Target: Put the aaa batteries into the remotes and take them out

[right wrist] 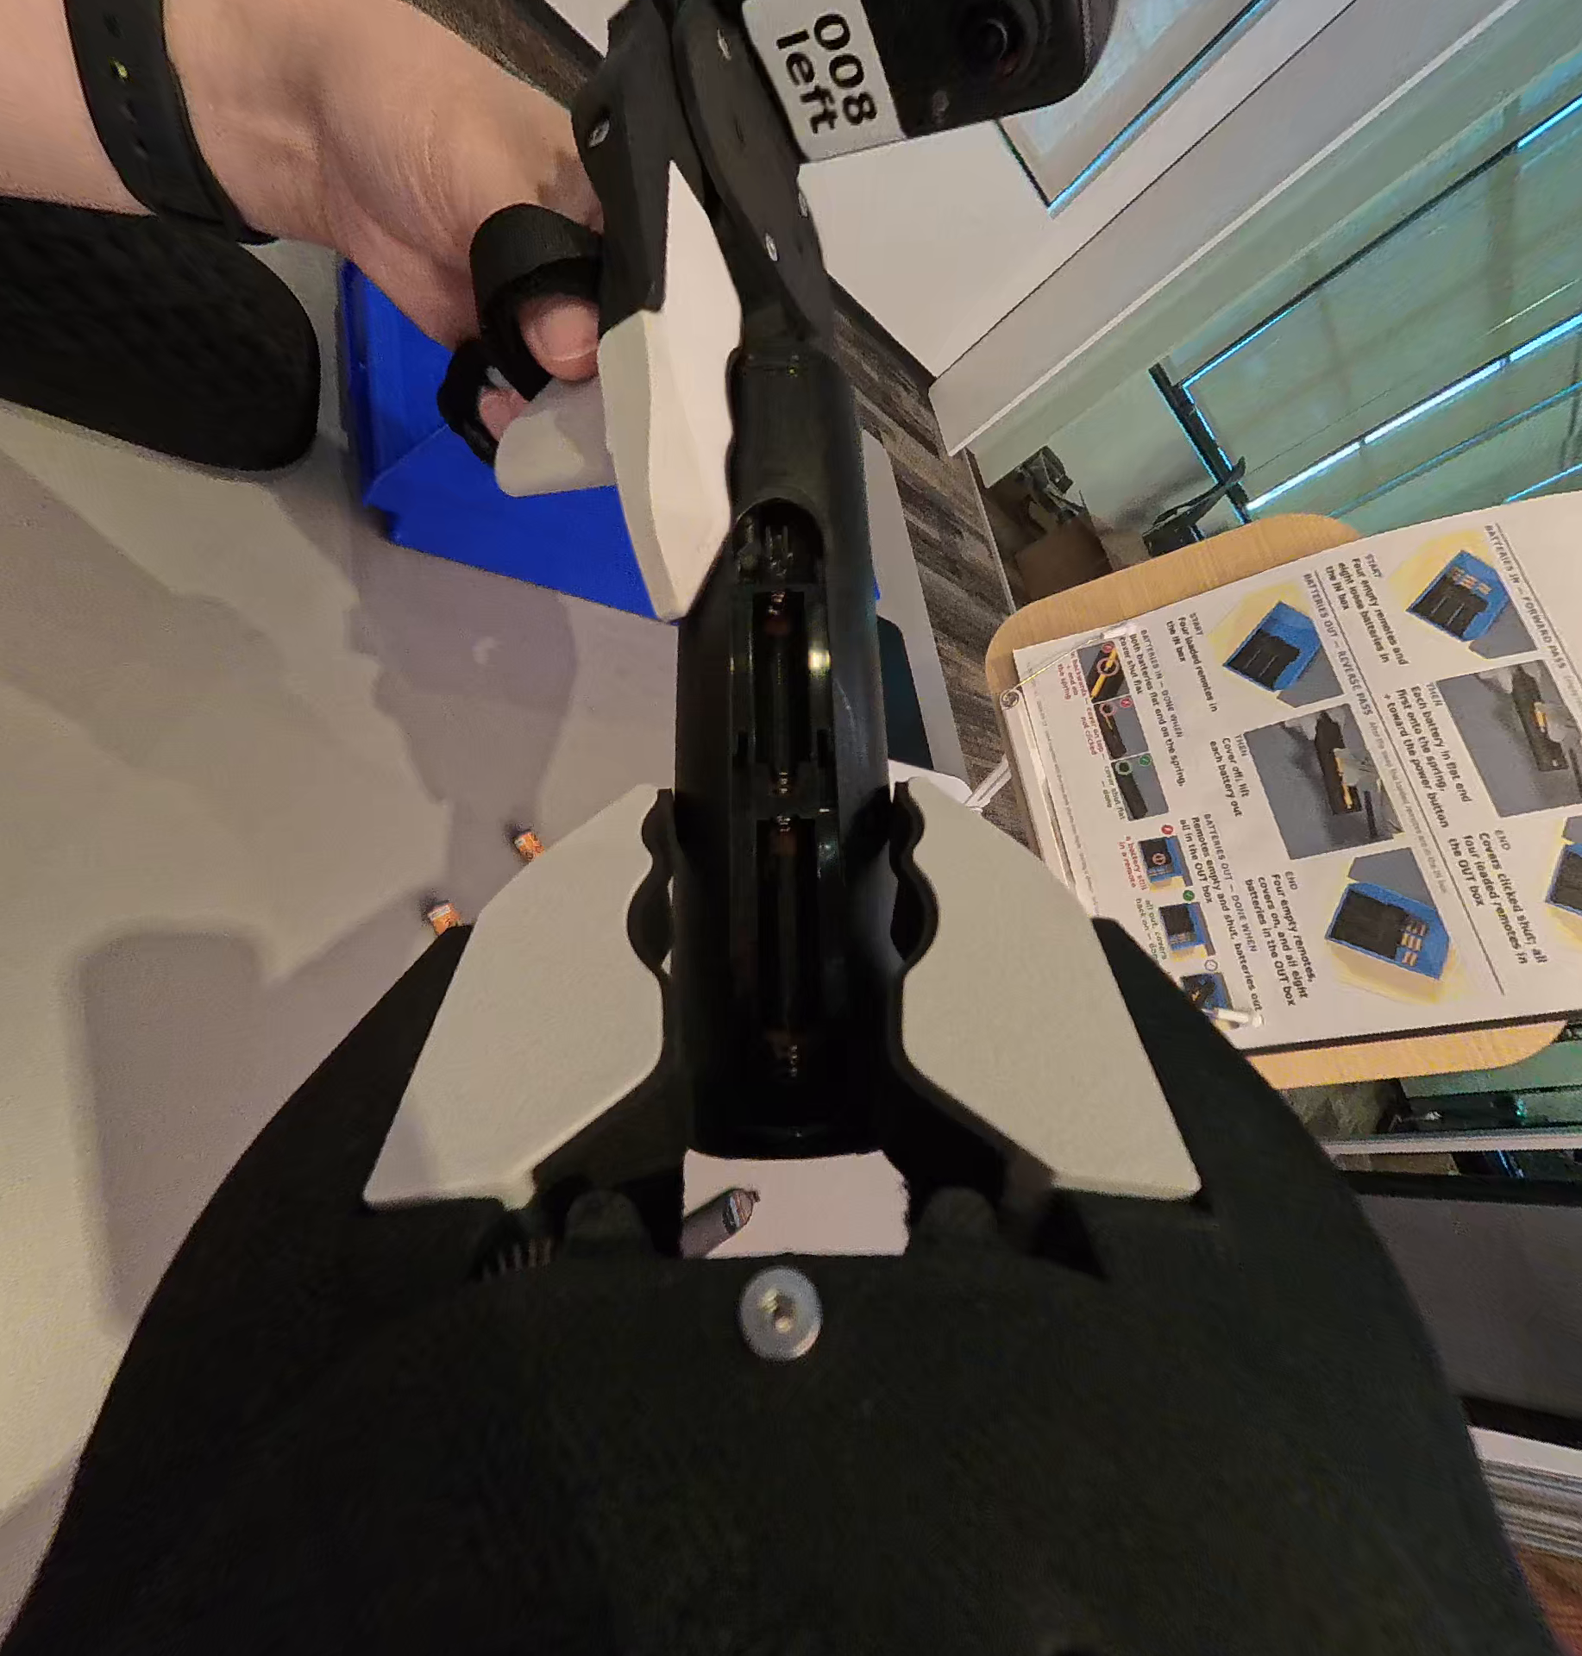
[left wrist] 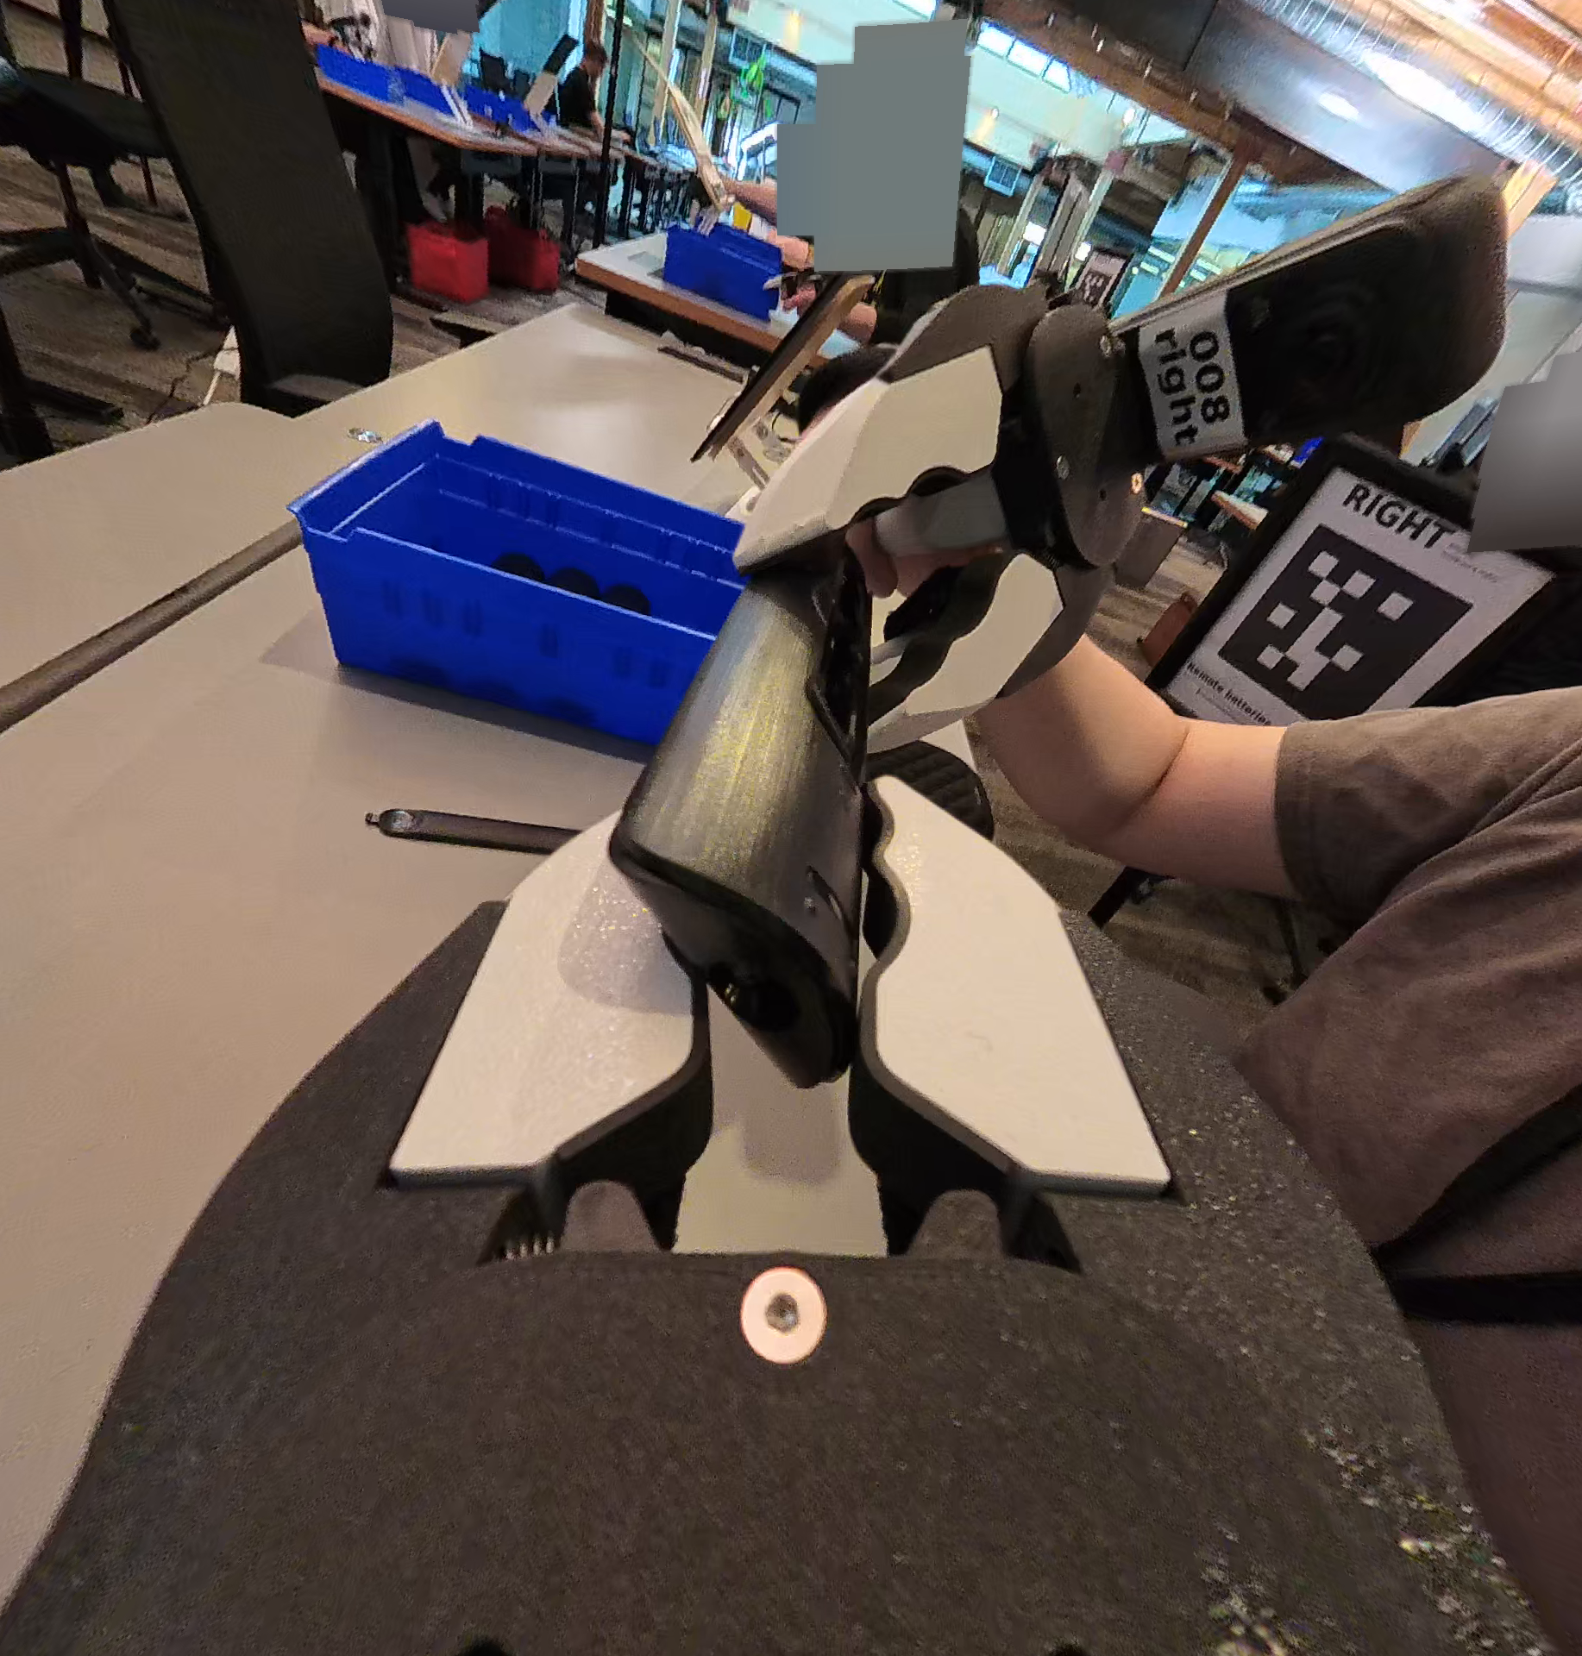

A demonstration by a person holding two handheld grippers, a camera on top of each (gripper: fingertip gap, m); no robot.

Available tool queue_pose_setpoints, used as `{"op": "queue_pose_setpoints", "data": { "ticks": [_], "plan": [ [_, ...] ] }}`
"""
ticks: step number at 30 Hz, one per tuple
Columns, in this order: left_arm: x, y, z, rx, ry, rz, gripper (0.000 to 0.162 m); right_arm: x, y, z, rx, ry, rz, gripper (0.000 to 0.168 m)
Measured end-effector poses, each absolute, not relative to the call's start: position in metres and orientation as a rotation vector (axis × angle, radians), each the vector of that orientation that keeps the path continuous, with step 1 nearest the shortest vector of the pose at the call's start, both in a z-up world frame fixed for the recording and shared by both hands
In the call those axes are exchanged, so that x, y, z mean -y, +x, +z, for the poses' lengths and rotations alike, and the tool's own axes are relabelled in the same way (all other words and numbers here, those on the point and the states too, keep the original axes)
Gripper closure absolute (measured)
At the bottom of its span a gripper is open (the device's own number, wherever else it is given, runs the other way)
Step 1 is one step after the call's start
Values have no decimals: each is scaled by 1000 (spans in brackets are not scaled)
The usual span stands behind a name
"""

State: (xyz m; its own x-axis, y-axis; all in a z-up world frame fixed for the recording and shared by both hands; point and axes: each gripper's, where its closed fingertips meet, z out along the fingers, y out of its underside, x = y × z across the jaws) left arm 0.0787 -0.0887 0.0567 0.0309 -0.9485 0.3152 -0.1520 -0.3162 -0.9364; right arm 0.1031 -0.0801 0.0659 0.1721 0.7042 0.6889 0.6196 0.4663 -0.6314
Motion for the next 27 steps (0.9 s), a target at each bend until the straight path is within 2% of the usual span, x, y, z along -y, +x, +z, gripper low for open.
{"op": "queue_pose_setpoints", "data": {
  "ticks": [20, 27],
  "plan": [
    [75, 63, 68, -1182, -1529, -1364, 132, 66, 89, 80, 1522, -1236, -16, 120],
    [58, 50, 80, -1064, -1498, -1437, 134, 52, 85, 103, 1391, -1230, 51, 115]
  ]
}}
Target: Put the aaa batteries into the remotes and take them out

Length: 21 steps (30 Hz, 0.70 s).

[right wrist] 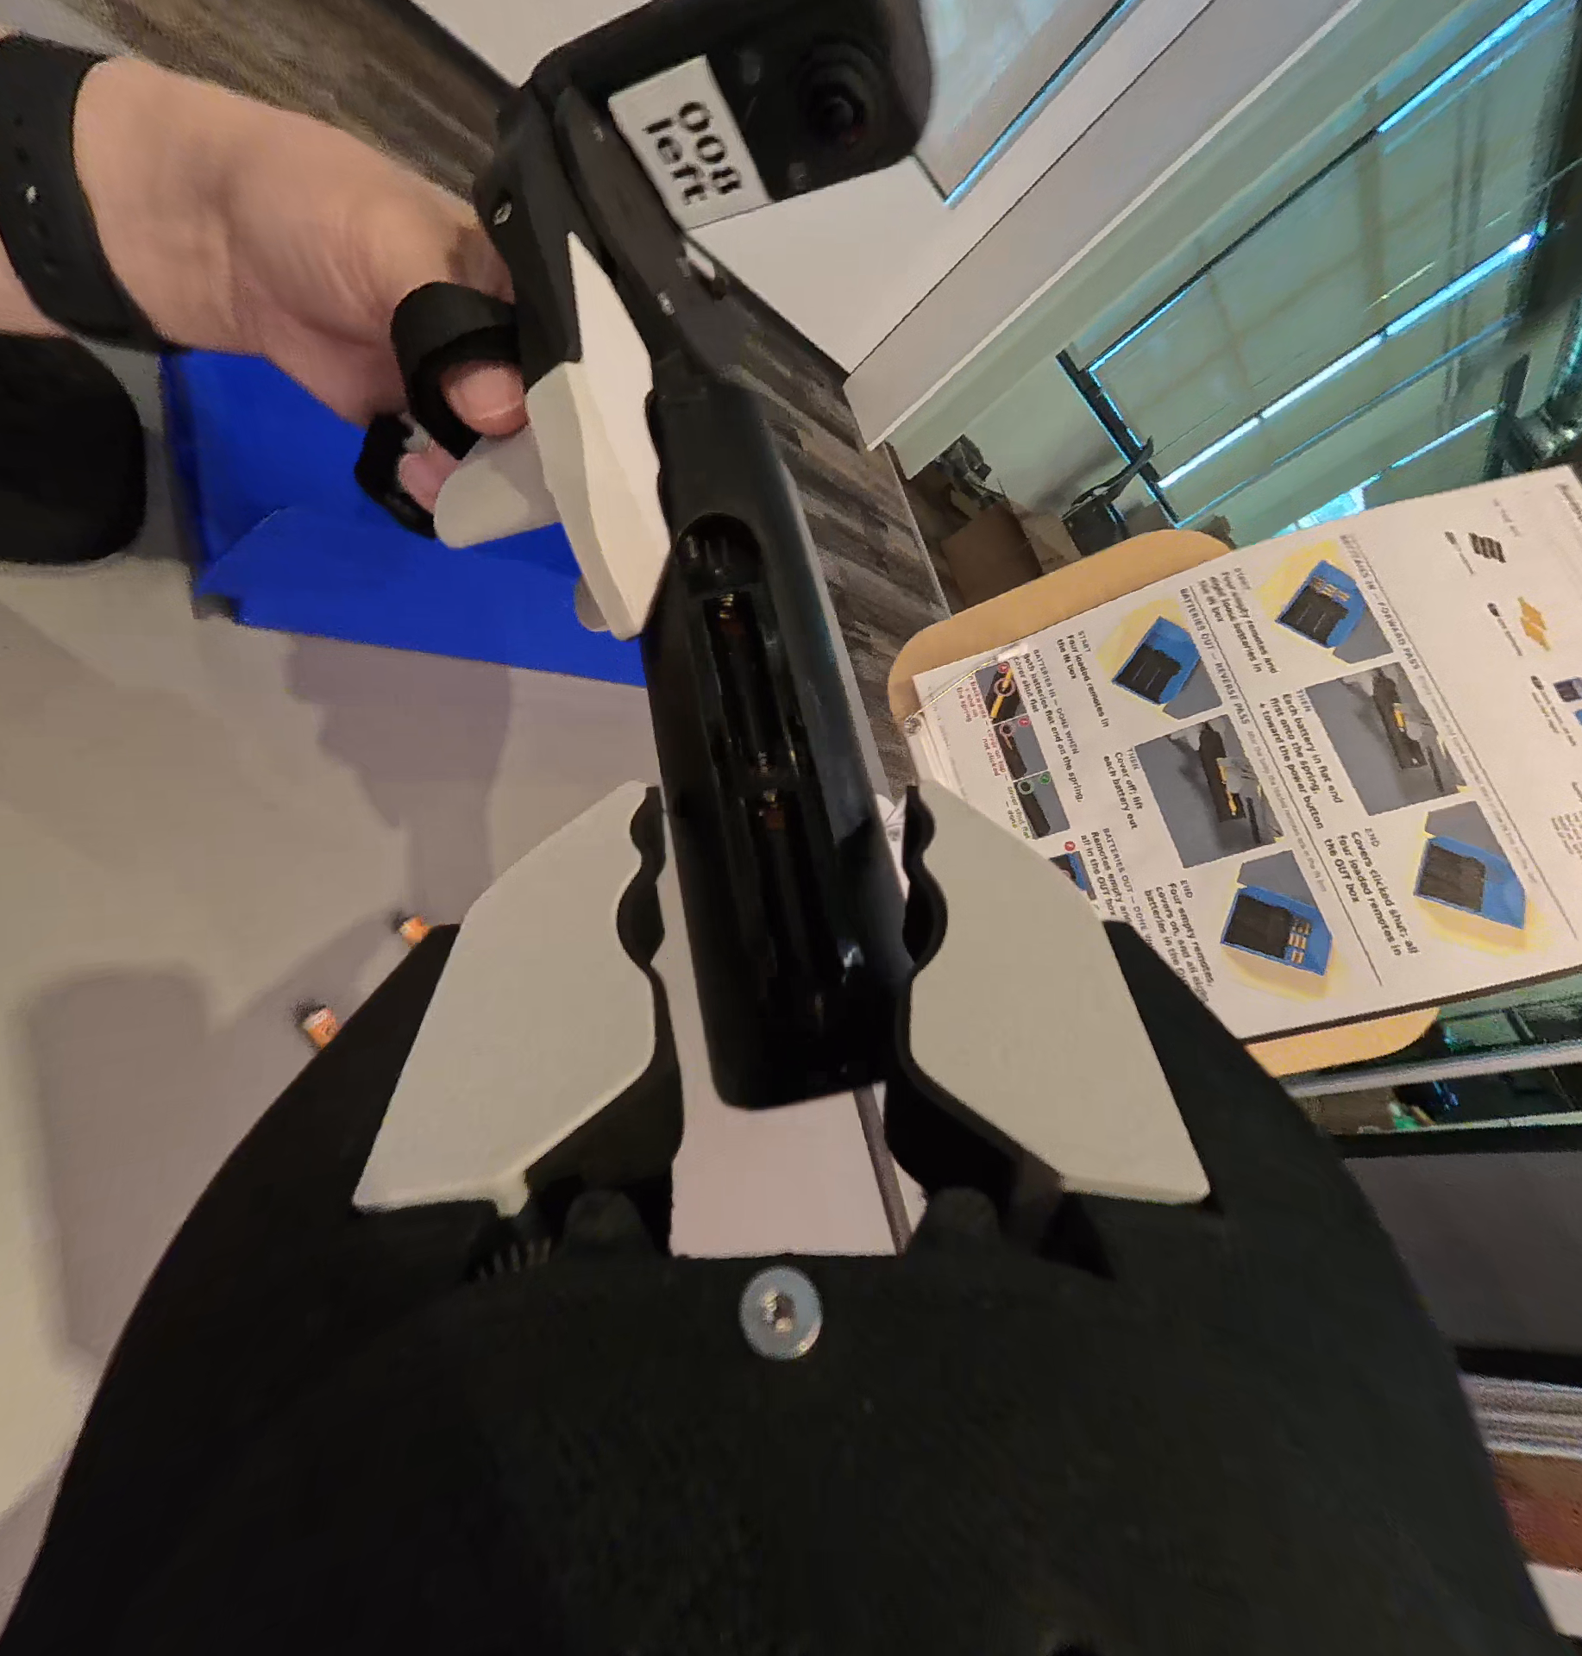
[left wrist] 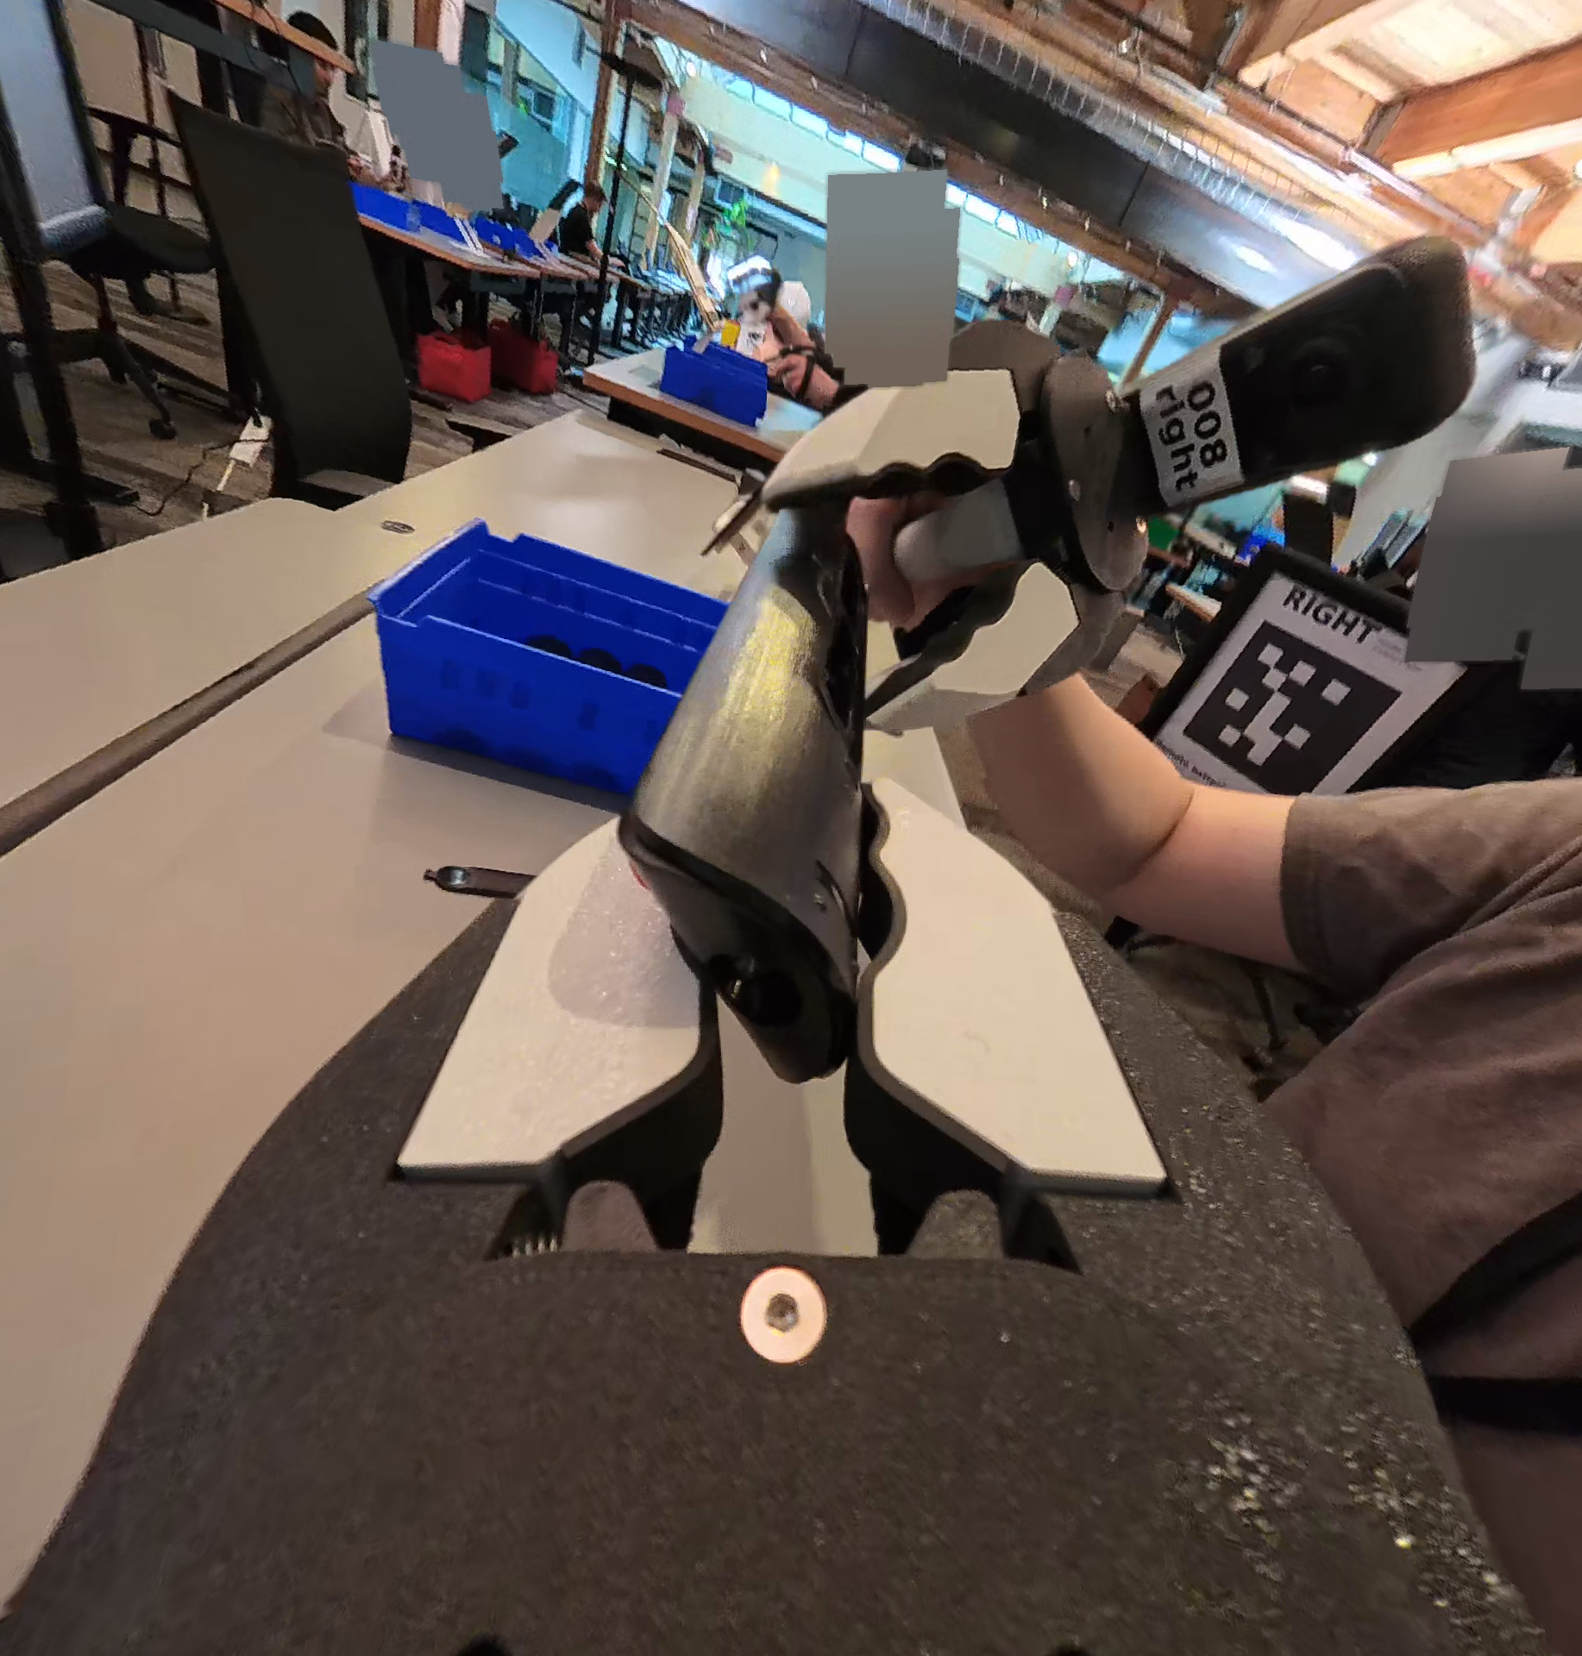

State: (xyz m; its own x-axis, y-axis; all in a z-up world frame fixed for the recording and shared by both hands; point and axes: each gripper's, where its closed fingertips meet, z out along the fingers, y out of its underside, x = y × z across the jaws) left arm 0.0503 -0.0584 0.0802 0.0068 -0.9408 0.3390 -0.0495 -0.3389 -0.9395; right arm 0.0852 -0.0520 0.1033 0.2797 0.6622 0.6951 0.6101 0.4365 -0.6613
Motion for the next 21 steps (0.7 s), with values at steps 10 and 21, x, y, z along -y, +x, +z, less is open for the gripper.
{"op": "queue_pose_setpoints", "data": {
  "ticks": [10, 21],
  "plan": [
    [27, 12, 80, -876, -1524, -1510, 135, 73, 109, 80, 1199, -1213, 76, 105],
    [1, -10, 108, -808, -1459, -1440, 134, 83, 80, -130, 1895, -1628, 404, 146]
  ]
}}
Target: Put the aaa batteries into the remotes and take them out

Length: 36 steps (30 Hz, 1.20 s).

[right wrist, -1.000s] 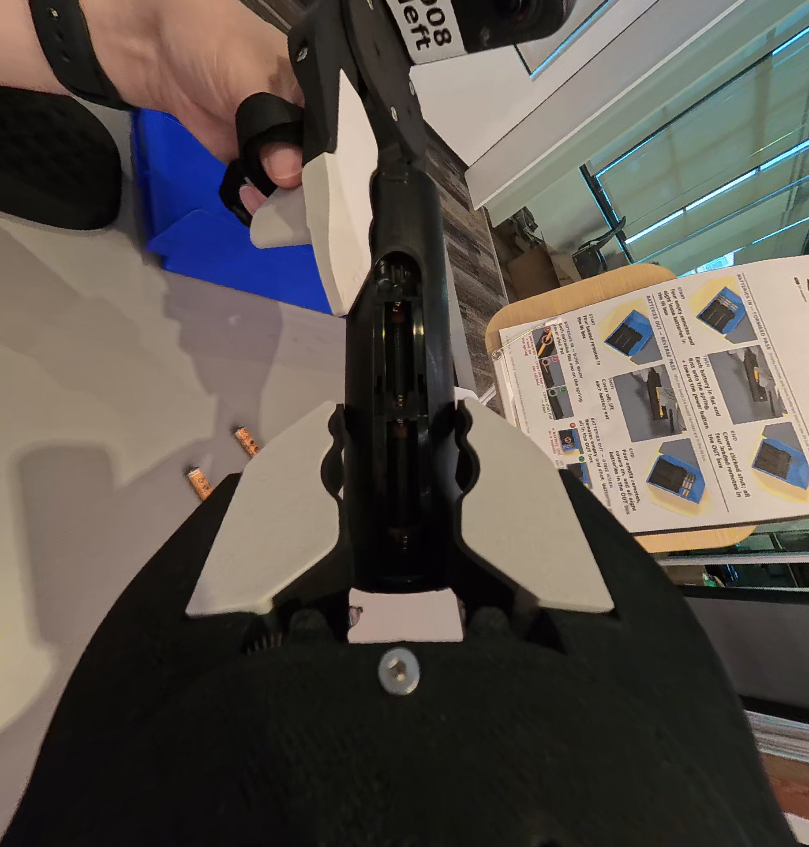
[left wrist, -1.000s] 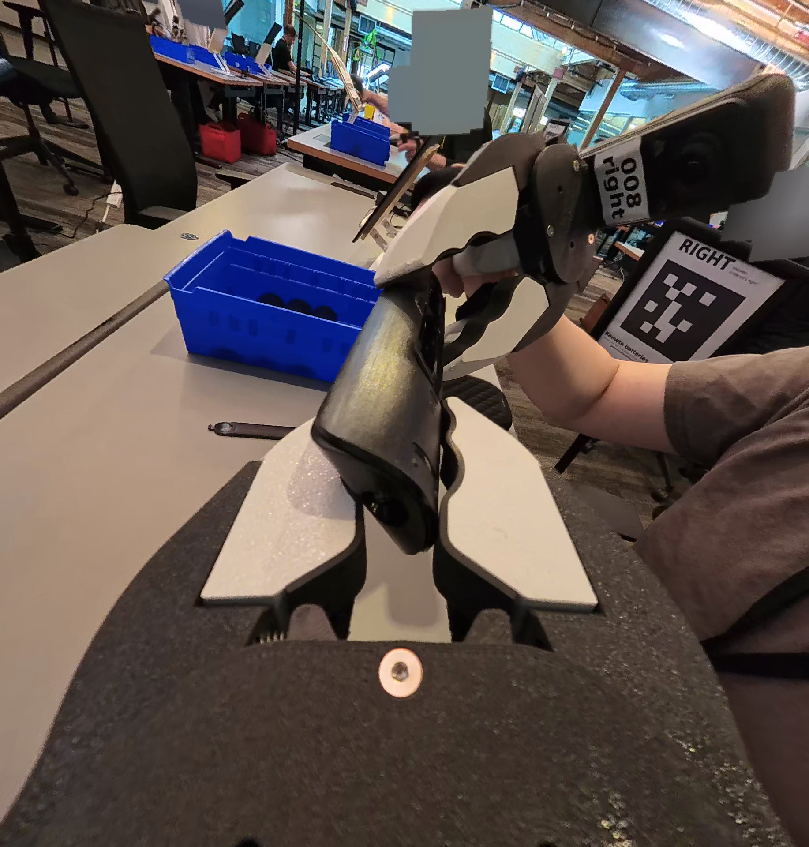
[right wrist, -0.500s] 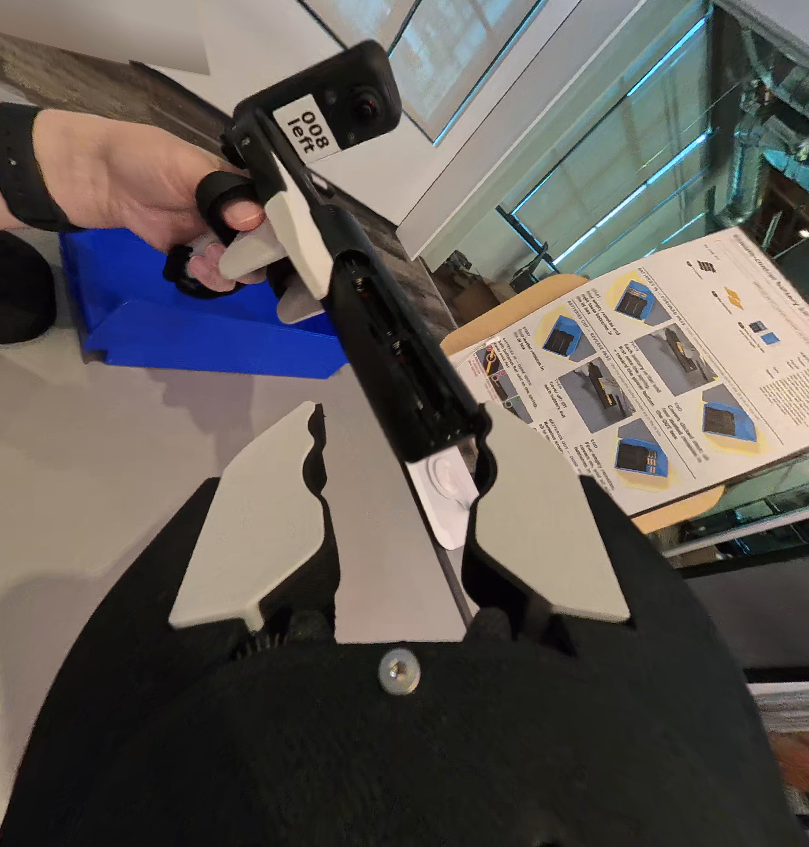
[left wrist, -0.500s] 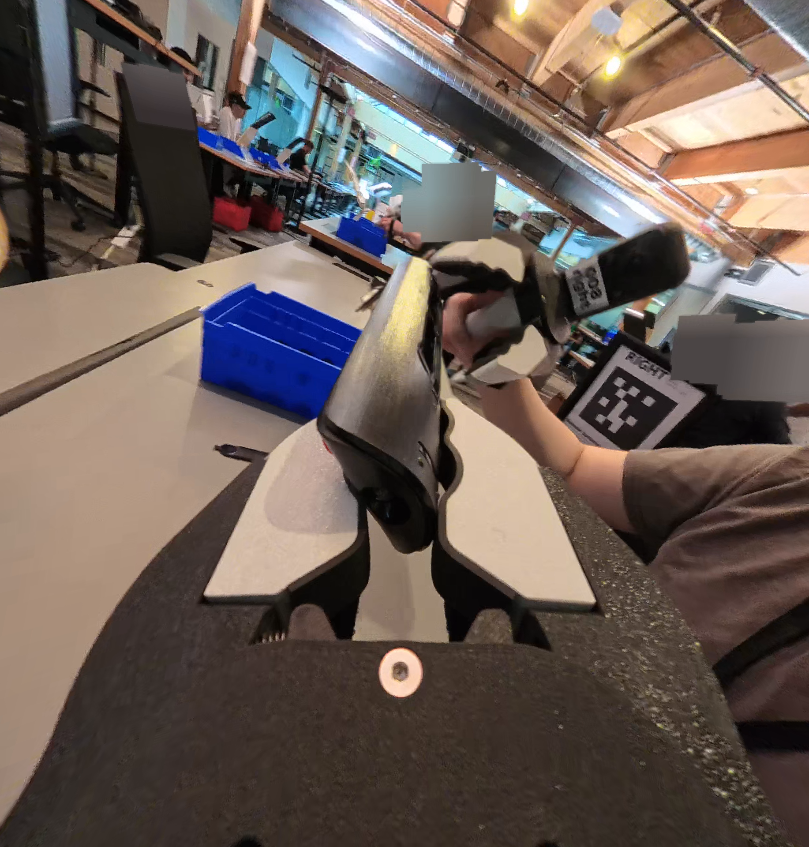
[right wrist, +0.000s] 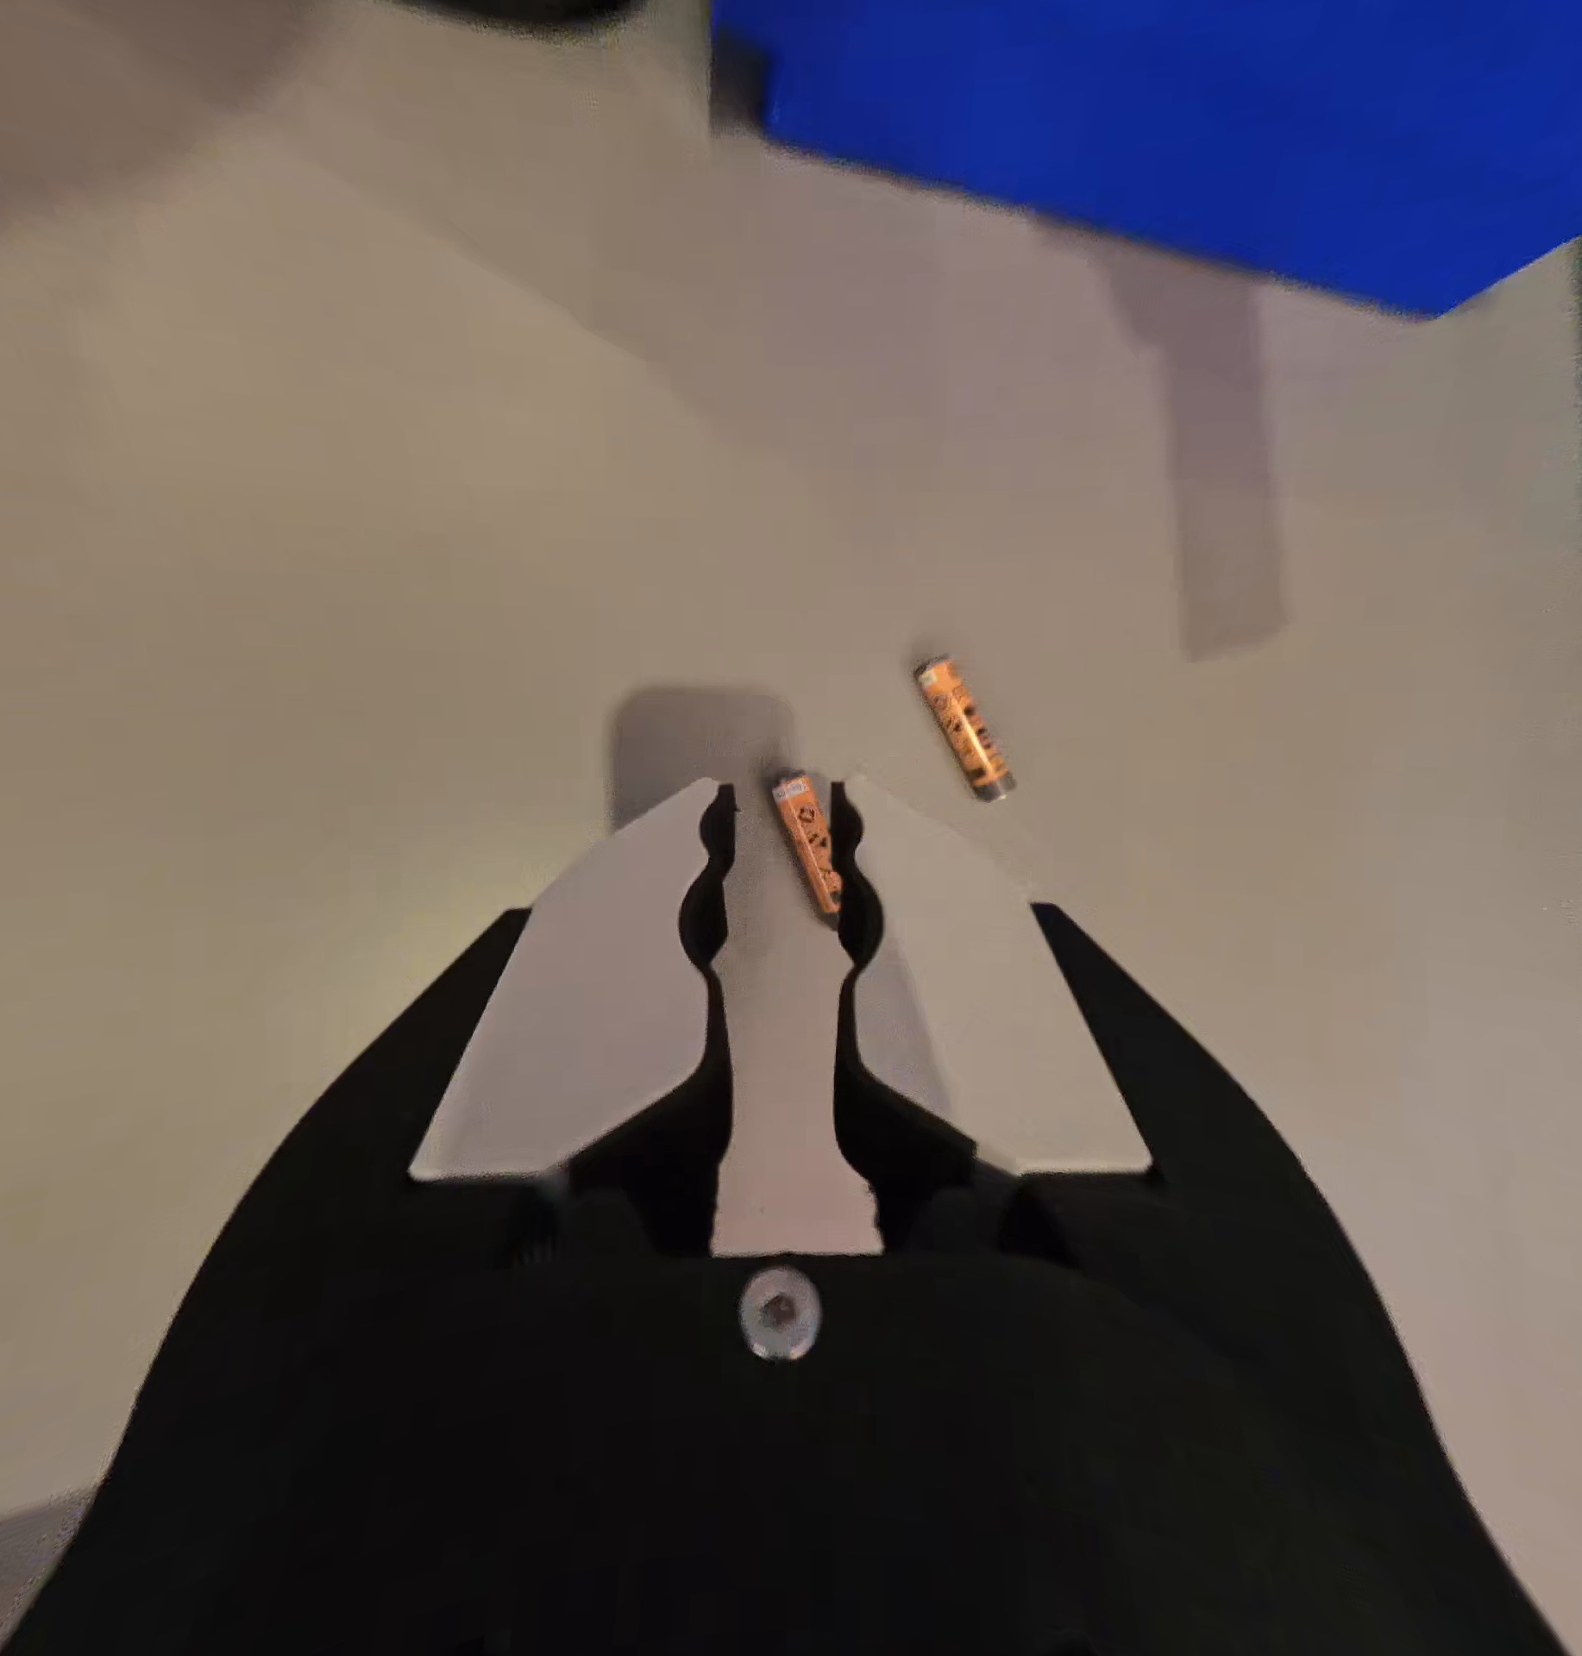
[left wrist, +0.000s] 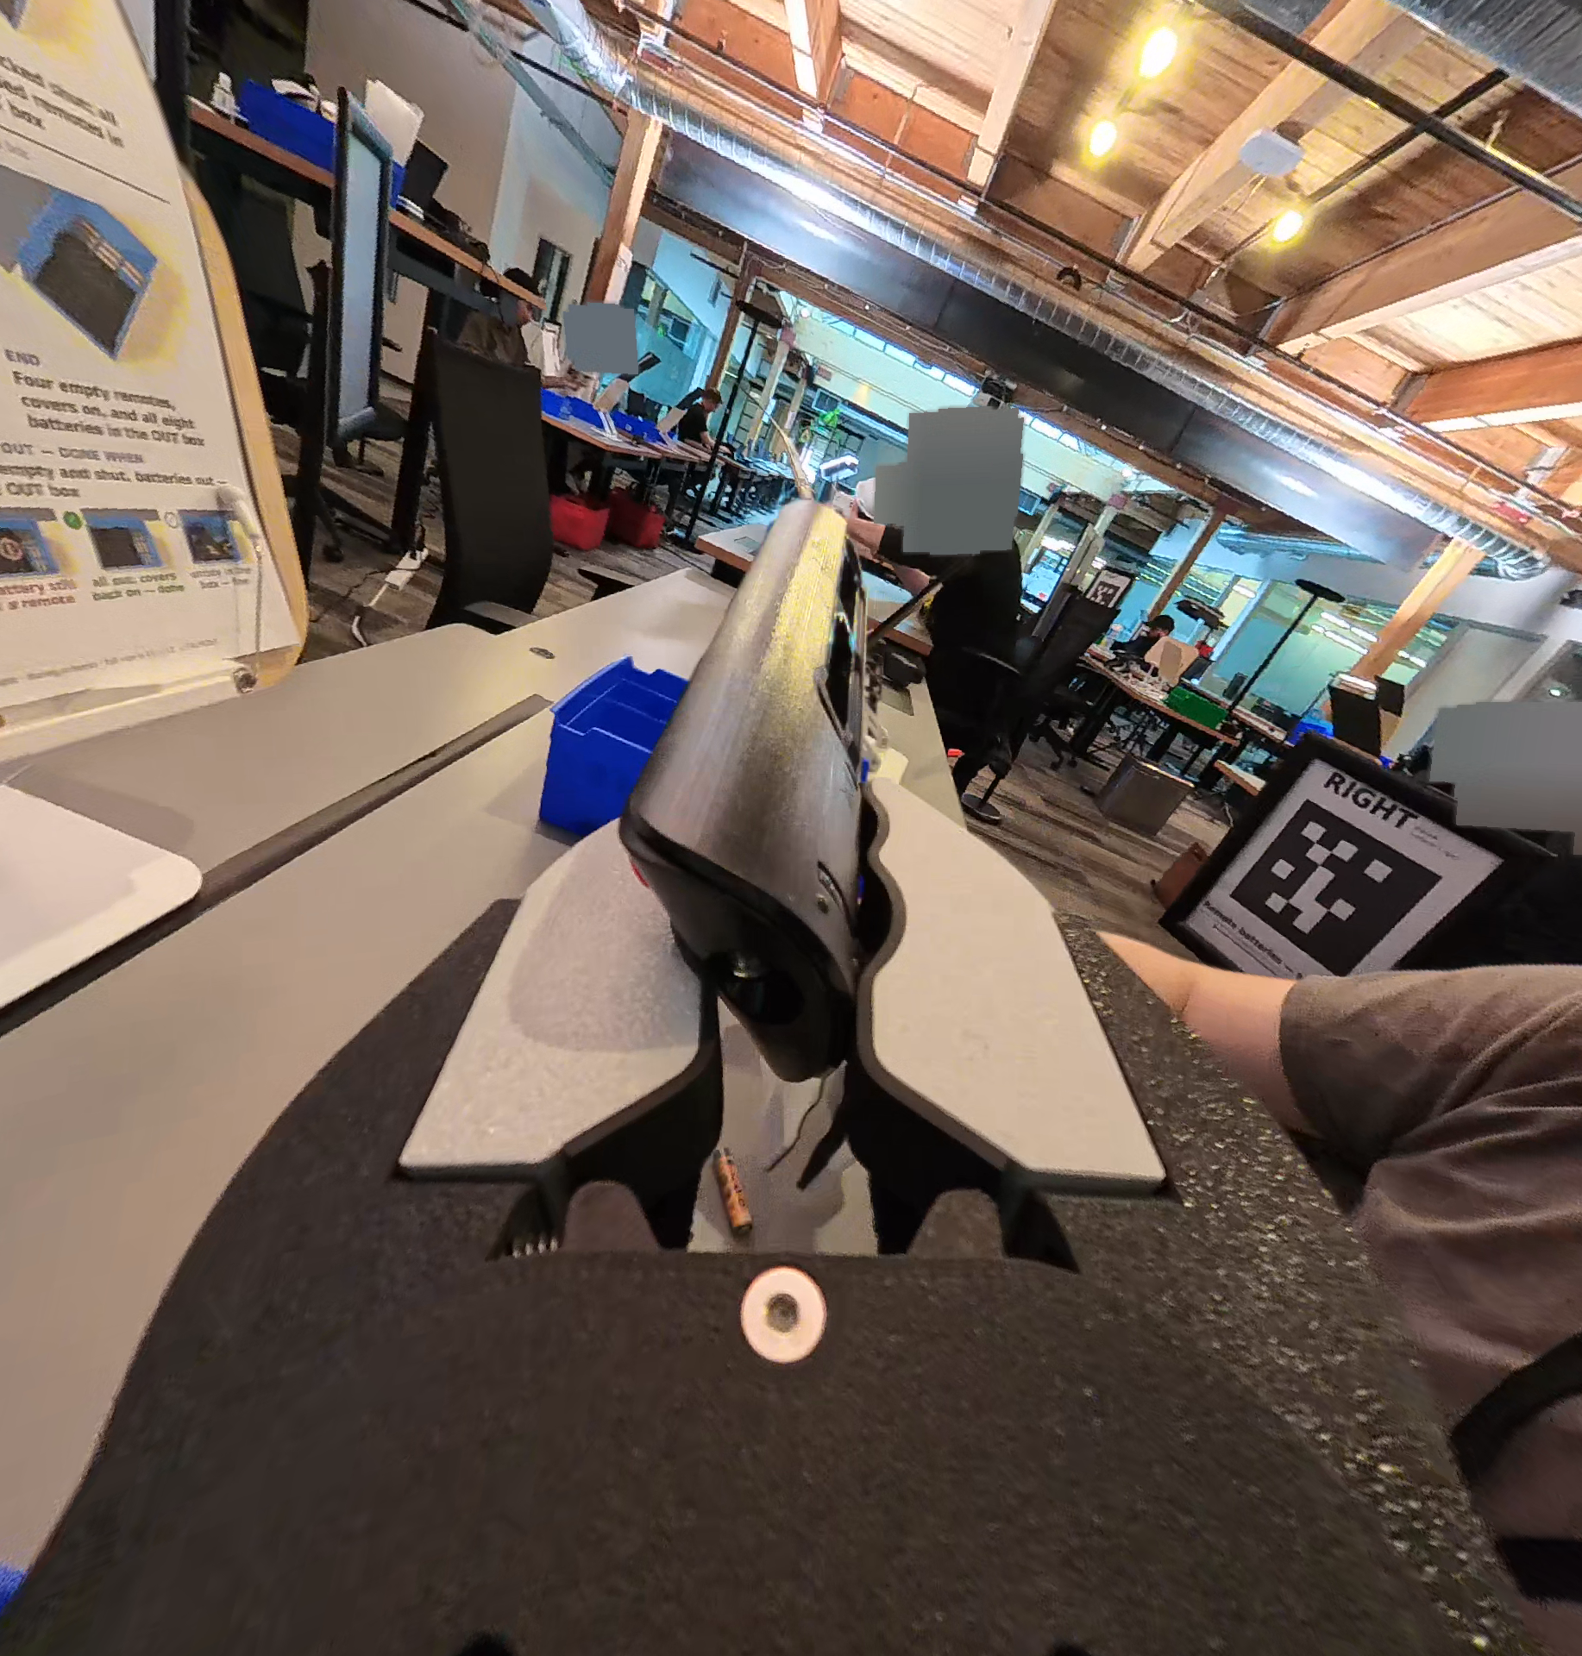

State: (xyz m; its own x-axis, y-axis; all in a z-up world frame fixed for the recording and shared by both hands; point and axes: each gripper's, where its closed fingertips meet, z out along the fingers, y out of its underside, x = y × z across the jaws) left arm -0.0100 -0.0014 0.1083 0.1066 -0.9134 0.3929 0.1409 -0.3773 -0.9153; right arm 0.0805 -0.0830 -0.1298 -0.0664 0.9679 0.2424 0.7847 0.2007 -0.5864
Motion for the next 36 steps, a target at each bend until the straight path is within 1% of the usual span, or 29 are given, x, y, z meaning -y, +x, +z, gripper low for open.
{"op": "queue_pose_setpoints", "data": {
  "ticks": [3, 5, 8, 9, 11, 15, 20, 23, 25, 28, 29, 32, 36],
  "plan": [
    [-3, -12, 95, -793, -1490, -1444, 134, 69, 86, -147, 1898, -1791, 383, 148],
    [-9, -14, 89, -778, -1517, -1434, 135, 57, 92, -151, 1752, -1966, 348, 148],
    [-14, -17, 85, -770, -1545, -1388, 135, 55, 112, -152, 1330, -2330, 258, 148],
    [-16, -18, 84, -766, -1554, -1365, 135, 60, 112, -148, 1154, -2411, 306, 148],
    [-18, -19, 83, -762, -1562, -1339, 134, 69, 104, -135, 840, -2473, 499, 154],
    [-21, -22, 82, -732, -1563, -1325, 134, 68, 103, -130, 503, -2515, 593, 153],
    [-16, -22, 90, -730, -1525, -1388, 134, 71, 96, -147, 414, -2657, 495, 151],
    [-7, -21, 99, -759, -1479, -1432, 134, 73, 101, -157, 391, -2703, 329, 150],
    [-4, -20, 101, -773, -1475, -1422, 134, 72, 99, -158, 335, -2721, 339, 150],
    [0, -16, 101, -795, -1489, -1387, 134, 68, 100, -151, 278, -2721, 320, 144],
    [2, -15, 102, -804, -1487, -1383, 134, 67, 103, -149, 265, -2720, 292, 136],
    [8, -12, 107, -821, -1470, -1405, 134, 63, 113, -143, 192, -2710, 259, 126],
    [13, -9, 112, -823, -1444, -1458, 134, 69, 117, -149, 93, -2804, 296, 124]
  ]
}}
